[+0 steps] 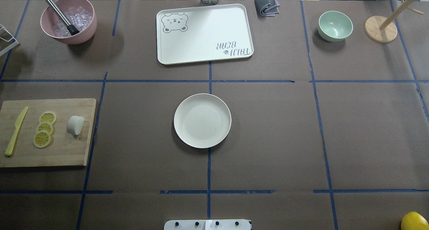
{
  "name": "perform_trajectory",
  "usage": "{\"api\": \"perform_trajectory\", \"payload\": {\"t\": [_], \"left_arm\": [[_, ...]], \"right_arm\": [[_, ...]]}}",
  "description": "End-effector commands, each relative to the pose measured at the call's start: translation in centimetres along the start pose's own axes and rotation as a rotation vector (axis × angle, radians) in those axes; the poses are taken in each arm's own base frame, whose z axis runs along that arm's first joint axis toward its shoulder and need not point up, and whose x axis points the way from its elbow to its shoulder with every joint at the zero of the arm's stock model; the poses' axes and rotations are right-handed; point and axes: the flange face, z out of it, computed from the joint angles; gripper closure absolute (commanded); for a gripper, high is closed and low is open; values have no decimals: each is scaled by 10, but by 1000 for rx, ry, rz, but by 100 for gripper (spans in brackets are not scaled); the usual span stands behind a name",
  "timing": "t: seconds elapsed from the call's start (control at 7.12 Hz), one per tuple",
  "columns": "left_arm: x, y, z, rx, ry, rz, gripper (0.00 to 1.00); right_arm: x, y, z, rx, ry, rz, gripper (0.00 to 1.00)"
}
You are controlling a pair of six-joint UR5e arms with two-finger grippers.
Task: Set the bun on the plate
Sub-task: 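Reach the left gripper down to the white bun on the cutting board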
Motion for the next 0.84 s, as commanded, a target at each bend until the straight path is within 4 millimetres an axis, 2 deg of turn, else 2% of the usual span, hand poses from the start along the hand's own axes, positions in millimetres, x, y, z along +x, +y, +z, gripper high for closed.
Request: {"api": "perform_trajectory", "payload": {"t": [0.0,0.14,0.28,0.42,0.56,0.7], "left_arm": [[88,-29,39,-45,9,-136,0],[137,-36,73,-54,-36,-148,0],[177,-36,110,-86,-59,-148,0],[195,-30,148,-99,-127,-121,0],[201,-36,182,-92,-120,-86,0],[204,-35,208,-85,-93,-90,0]], "right_arm": [[0,0,0,0,0,0,0],[0,0,0,0,-2,0,0],[-1,0,0,1,-2,1,0],[0,0,1,-1,-2,1,0],[0,0,1,-1,-2,1,0],[0,0,1,-1,-3,1,0]]}}
